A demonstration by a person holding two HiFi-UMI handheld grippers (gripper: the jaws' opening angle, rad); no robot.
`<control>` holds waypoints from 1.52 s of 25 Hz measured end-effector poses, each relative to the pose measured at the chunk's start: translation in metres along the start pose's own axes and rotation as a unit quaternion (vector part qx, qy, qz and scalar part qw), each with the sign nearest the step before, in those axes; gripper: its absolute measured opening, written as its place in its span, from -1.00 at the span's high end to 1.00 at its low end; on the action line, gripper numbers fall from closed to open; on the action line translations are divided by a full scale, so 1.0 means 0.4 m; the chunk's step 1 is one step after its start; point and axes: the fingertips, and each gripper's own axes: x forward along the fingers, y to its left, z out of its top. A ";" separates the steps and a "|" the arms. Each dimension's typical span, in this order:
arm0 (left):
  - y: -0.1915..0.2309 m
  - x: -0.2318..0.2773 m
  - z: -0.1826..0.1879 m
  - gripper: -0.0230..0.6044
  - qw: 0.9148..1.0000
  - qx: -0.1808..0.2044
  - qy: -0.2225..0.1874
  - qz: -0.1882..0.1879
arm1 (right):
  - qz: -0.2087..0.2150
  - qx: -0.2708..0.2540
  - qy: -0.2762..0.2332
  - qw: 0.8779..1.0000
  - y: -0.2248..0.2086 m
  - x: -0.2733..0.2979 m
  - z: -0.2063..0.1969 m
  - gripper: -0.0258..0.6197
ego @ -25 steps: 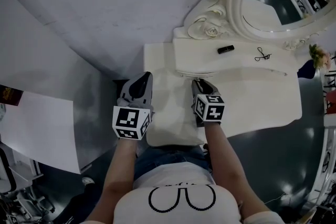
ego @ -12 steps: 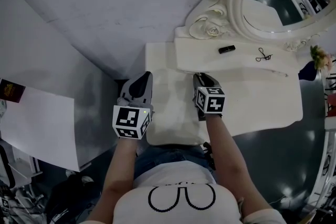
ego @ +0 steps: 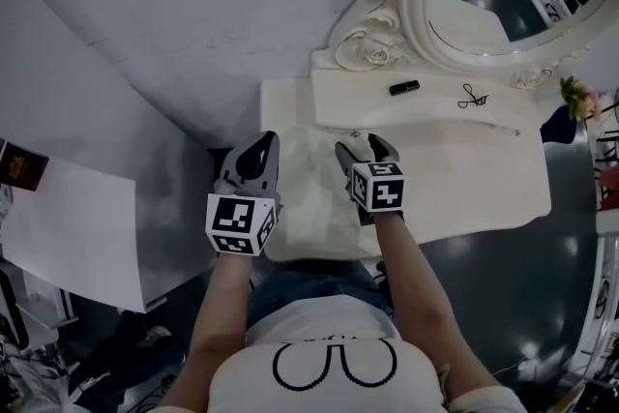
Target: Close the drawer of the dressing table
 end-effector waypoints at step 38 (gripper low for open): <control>-0.212 -0.166 0.610 0.93 0.966 0.132 -0.221 -0.028 | -0.057 -0.153 -0.377 0.912 0.061 -0.797 0.577 0.93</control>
